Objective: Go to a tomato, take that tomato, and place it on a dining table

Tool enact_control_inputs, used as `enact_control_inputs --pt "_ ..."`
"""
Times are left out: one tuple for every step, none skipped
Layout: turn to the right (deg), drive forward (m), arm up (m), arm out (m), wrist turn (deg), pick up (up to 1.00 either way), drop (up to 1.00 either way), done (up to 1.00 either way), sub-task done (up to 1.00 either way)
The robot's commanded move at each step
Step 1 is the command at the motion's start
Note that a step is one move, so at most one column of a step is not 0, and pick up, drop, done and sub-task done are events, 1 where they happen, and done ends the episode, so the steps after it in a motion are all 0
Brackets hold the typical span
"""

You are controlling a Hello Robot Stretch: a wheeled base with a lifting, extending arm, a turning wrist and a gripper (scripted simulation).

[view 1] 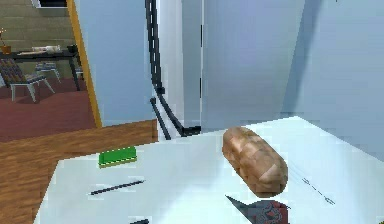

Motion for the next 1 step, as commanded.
enact_control_inputs --pt "0.0 0.00 -0.10 0.00 0.0 0.00 0.00 0.00 0.00"
